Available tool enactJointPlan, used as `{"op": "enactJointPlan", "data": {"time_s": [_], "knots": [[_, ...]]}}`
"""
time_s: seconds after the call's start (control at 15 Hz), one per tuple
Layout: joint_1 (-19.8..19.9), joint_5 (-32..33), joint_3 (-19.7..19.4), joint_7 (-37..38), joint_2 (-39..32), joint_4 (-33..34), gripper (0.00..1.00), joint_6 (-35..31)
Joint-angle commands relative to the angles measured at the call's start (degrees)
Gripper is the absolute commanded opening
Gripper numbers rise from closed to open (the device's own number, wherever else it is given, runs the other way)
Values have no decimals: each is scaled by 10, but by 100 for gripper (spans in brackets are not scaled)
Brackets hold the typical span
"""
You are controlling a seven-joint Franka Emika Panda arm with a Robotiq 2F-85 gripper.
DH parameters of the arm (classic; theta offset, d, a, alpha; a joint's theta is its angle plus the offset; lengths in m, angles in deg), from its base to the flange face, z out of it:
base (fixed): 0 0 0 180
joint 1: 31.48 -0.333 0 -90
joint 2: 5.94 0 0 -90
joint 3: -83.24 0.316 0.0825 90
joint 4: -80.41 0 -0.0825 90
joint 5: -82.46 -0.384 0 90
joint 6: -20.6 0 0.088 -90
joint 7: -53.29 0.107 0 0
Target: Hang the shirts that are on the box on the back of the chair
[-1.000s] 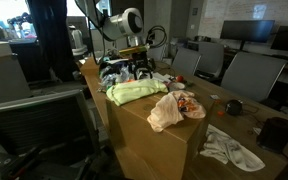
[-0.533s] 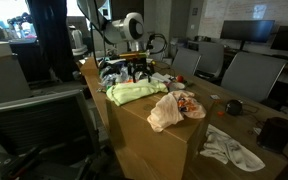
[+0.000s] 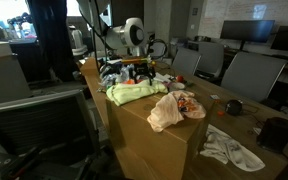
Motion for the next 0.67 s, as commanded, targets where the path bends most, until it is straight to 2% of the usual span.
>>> {"op": "enactJointPlan", "data": {"time_s": [0.0,0.07,0.13,0.6], "knots": [[-1,4,-6,-4,2,-21,100,-24],[-2,5,-7,-3,3,-24,100,-24],[-2,4,-7,-4,4,-26,80,-22],[-8,13,-15,5,45,-56,27,-8]]}}
